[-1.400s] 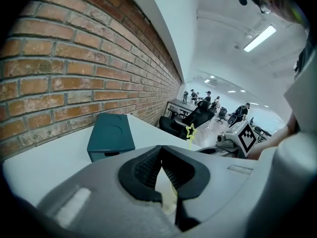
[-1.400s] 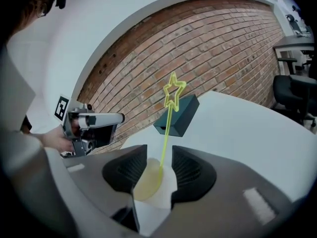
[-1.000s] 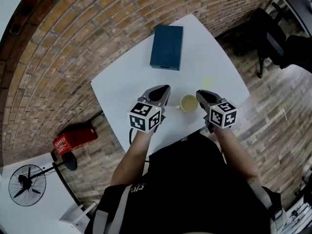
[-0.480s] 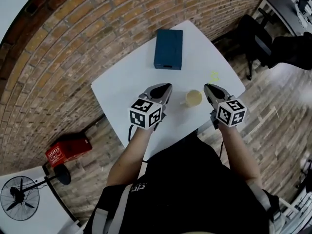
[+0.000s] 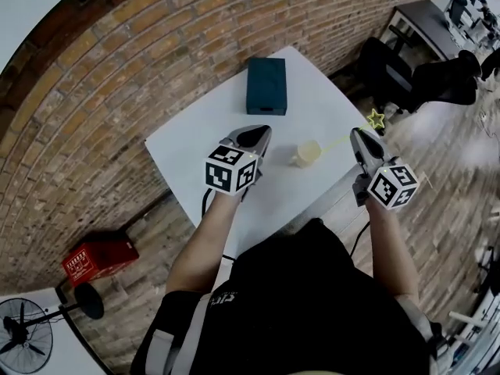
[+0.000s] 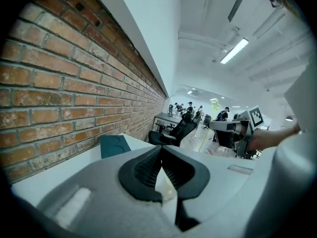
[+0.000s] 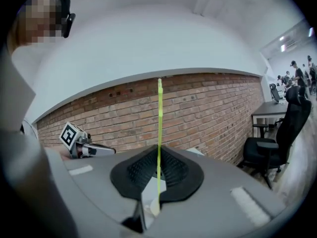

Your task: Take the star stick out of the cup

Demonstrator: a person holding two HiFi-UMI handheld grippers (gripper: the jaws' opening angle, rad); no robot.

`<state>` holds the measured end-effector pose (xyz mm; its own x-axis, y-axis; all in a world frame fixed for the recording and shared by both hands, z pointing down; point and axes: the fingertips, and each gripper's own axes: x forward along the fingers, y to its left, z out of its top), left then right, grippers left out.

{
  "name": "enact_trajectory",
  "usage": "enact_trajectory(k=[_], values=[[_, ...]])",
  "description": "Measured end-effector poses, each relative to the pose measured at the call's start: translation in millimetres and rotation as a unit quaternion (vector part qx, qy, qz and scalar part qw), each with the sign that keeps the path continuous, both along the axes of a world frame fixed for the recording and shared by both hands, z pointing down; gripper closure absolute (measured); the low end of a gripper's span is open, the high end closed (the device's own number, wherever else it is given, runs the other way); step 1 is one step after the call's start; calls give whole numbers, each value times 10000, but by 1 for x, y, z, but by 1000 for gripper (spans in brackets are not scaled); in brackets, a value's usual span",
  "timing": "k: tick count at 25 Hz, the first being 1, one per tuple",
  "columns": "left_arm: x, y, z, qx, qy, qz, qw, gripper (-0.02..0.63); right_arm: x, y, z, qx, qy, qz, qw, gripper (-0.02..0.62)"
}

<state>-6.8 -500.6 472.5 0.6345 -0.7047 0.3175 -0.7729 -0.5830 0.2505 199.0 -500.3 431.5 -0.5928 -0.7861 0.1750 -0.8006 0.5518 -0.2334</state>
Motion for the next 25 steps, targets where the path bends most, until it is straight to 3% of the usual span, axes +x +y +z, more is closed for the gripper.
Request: enact_trajectory(k=[8, 15, 19, 25], values=[[11, 4, -35, 367, -189, -106, 9991, 599, 25, 8, -45, 570, -32, -83, 9983, 580], [59, 4, -59, 735, -269, -169, 9968, 598, 79, 32, -81, 1195, 54, -230, 9925, 581], [78, 9, -68, 872, -354, -253, 9952, 598, 125, 43, -76, 1243, -13, 44, 9922, 583], [96, 17, -60, 732, -405, -323, 9960, 598, 168, 54, -51, 1064, -147, 265, 9939, 583]])
